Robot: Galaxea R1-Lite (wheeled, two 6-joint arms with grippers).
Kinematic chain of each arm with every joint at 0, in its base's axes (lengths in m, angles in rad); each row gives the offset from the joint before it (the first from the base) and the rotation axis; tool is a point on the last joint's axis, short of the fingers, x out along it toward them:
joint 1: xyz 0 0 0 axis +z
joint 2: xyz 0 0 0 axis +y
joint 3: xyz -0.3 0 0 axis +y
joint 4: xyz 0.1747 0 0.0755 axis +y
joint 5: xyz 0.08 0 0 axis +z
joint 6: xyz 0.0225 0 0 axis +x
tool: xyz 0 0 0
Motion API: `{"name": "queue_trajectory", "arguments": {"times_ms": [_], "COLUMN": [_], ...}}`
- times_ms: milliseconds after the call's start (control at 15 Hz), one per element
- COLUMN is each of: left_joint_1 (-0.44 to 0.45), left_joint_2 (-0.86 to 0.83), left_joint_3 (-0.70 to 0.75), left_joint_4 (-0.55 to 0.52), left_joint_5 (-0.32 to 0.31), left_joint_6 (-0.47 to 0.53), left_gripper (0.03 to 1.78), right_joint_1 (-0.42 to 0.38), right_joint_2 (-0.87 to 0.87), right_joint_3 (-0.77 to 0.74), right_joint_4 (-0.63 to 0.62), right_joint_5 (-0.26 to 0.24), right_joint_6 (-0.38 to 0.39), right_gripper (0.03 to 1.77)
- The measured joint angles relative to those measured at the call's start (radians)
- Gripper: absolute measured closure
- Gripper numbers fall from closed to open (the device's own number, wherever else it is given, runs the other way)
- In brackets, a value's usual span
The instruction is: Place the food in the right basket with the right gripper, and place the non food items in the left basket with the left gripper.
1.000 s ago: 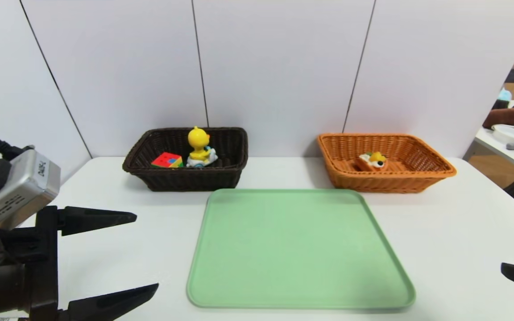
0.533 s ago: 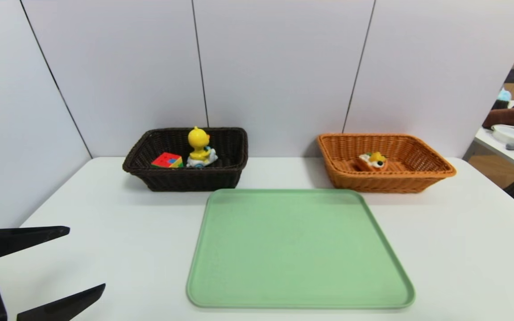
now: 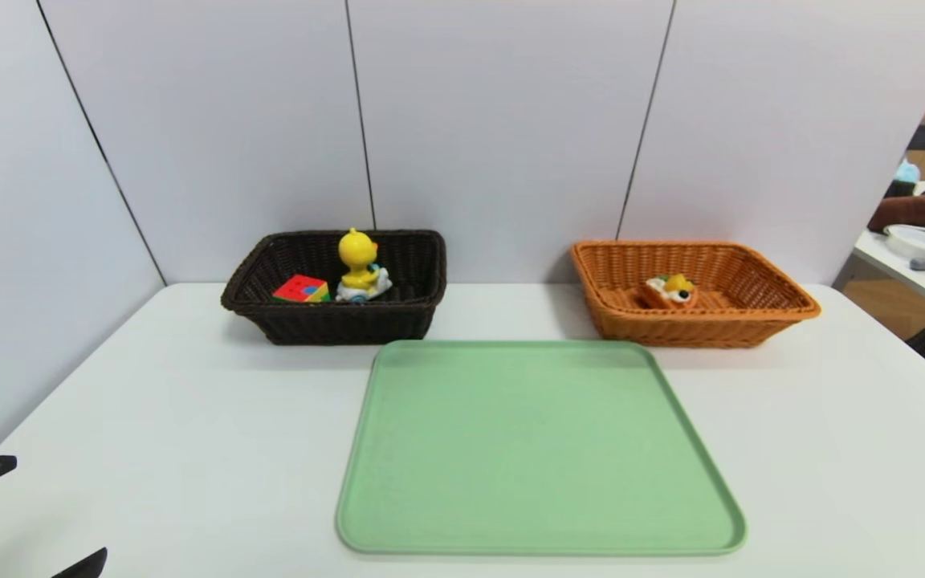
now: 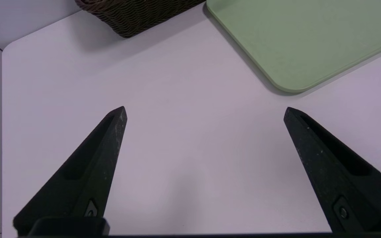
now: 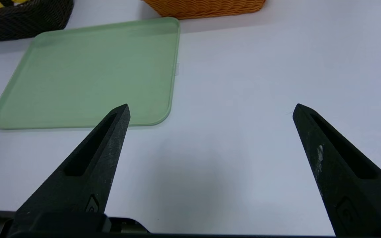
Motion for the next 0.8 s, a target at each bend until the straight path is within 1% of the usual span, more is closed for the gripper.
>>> {"name": "queue_trajectory", "arguments": {"times_ms": [267,533,800], "left_joint_1": [0.083,0.132,0.145], "left_joint_2": [-0.093,-0.177,-0.223], "left_joint_3": [0.038,0.08,0.09], "left_joint_4": [-0.003,0.004,0.021], "left_joint_5": [-0.005,-0.005,-0.005], "left_joint_6": [-0.002,-0.009,-0.01], "left_gripper": [0.12,0.12,0.12], "right_joint_1": [-0.1,-0.14,-0.173], "right_joint_2": [-0.05,-0.086,-0.119], "right_joint_3": [-0.001,-0.006,-0.003], "right_joint_4": [0.011,0.011,0.029], "right_joint_5": [0.001,0.004,0.011], "right_joint_6": [0.0,-0.001,-0.004], "right_gripper": [0.1,0.1,0.1]}}
